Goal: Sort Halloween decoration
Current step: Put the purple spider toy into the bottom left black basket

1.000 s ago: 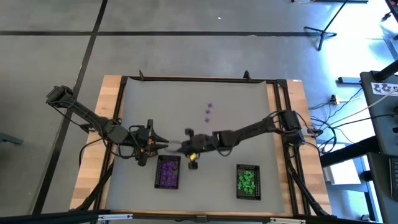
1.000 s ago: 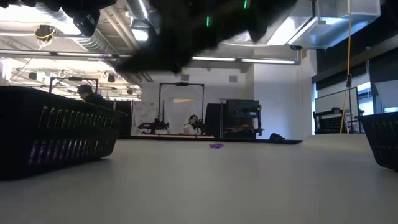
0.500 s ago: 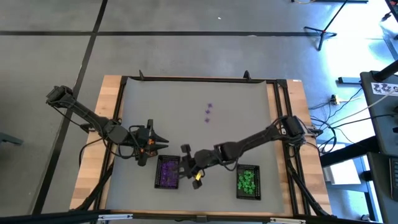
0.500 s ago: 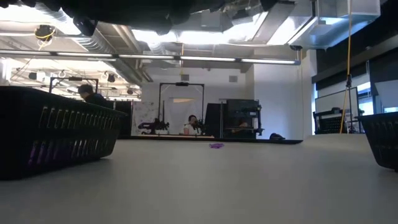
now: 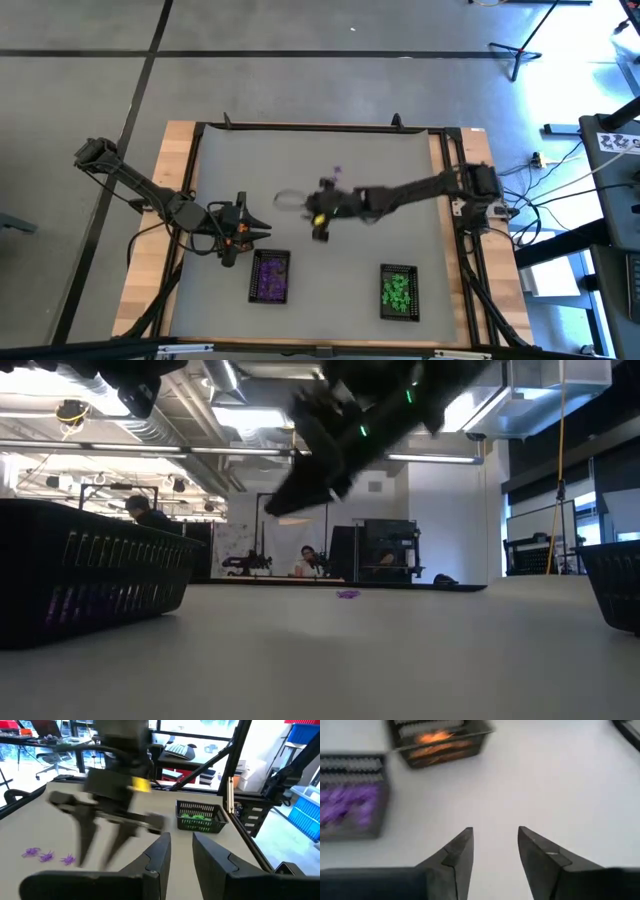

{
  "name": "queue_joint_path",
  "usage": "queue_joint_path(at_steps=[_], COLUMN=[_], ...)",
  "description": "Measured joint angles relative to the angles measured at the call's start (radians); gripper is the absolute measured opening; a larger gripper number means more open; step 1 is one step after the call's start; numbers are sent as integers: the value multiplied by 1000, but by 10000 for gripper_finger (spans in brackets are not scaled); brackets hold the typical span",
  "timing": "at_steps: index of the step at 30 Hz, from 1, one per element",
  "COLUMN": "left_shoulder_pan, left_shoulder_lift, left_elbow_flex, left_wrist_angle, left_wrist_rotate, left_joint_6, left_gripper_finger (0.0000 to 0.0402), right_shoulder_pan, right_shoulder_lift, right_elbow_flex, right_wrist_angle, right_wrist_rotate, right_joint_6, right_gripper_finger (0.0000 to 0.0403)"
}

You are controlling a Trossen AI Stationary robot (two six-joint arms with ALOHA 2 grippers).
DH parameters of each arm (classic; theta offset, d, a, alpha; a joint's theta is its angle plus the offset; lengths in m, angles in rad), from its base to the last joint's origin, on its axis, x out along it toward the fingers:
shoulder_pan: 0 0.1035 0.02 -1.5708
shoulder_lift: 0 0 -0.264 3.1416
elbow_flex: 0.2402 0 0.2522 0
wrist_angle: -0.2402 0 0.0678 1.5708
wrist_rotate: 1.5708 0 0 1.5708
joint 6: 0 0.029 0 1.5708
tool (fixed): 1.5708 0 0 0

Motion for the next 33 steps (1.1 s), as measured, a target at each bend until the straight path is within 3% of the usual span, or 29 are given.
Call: queue_joint_path(at_steps=[5, 10, 17, 28, 33], left_shoulder_pan=[0, 0, 0, 0, 0], left_shoulder_lift=[0, 0, 0, 0, 0], left_elbow_flex=[0, 0, 0, 0, 0], left_wrist_angle=[-1, -1, -1, -1, -1], left_wrist_rotate=[0, 0, 0, 0, 0], left_joint_6=[0, 0, 0, 0, 0], left_gripper_finger=[75, 75, 75, 75, 75], right_shoulder_pan=[-121, -186, -209, -207, -207], right_shoulder_lift=[-105, -147, -135, -46, 17], right_elbow_flex=[-281, -430, -424, -387, -326], right_wrist_angle=[294, 410, 246, 253, 151], right_wrist_rotate=[-41, 110, 144, 102, 94], right_joint_6=[77, 152, 232, 236, 240], right_gripper_finger=[126, 113, 113, 113, 113])
